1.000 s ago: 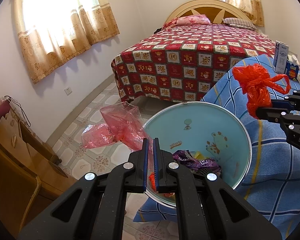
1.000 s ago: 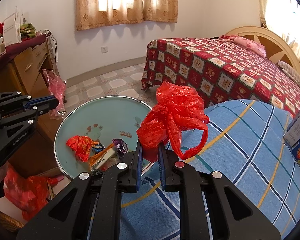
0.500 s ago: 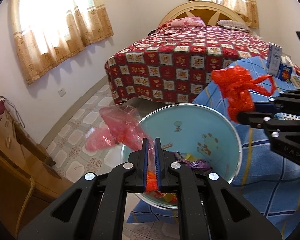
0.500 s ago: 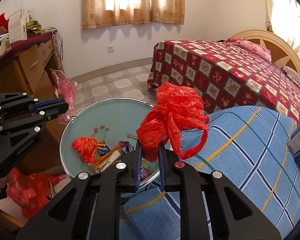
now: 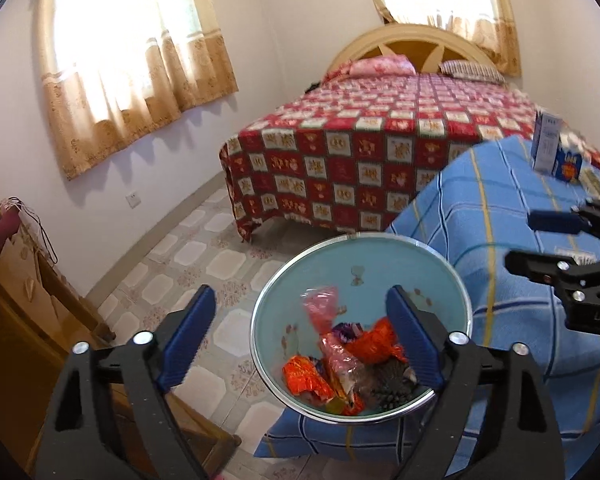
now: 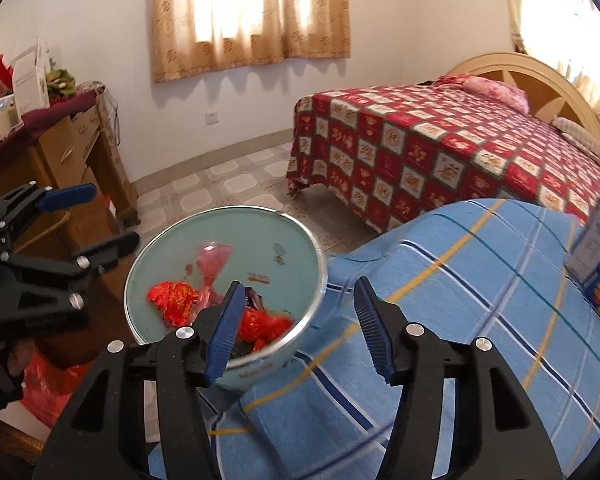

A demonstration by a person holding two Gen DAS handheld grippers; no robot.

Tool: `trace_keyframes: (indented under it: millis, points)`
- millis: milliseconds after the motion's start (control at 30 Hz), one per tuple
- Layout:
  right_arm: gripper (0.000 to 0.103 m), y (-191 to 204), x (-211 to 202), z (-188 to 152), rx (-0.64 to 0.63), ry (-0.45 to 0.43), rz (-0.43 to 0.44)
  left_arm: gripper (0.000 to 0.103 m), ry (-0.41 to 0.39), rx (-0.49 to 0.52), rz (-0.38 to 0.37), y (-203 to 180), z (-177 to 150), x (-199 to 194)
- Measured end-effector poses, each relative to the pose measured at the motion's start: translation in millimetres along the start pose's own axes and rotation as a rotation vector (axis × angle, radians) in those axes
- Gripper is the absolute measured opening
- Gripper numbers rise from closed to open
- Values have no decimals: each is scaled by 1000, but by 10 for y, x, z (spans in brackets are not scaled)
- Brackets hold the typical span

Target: Collect trash

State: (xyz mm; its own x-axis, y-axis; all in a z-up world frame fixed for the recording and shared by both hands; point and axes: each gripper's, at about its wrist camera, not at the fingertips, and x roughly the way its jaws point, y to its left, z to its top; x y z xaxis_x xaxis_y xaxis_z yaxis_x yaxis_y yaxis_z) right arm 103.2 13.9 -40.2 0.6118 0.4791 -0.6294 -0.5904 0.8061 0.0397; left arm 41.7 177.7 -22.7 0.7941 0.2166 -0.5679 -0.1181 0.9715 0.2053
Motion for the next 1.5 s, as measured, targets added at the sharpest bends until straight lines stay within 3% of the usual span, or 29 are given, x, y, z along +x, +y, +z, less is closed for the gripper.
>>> trace_keyframes:
  millis: [467,1500]
  points:
    - [61,-346,-673,-115,87,-151,-90,91,-135,-25,10,-40,214,-521]
    - [62,-474,-834,-85,96,-181,-99,96,-129,-25,25,-1,203,-479]
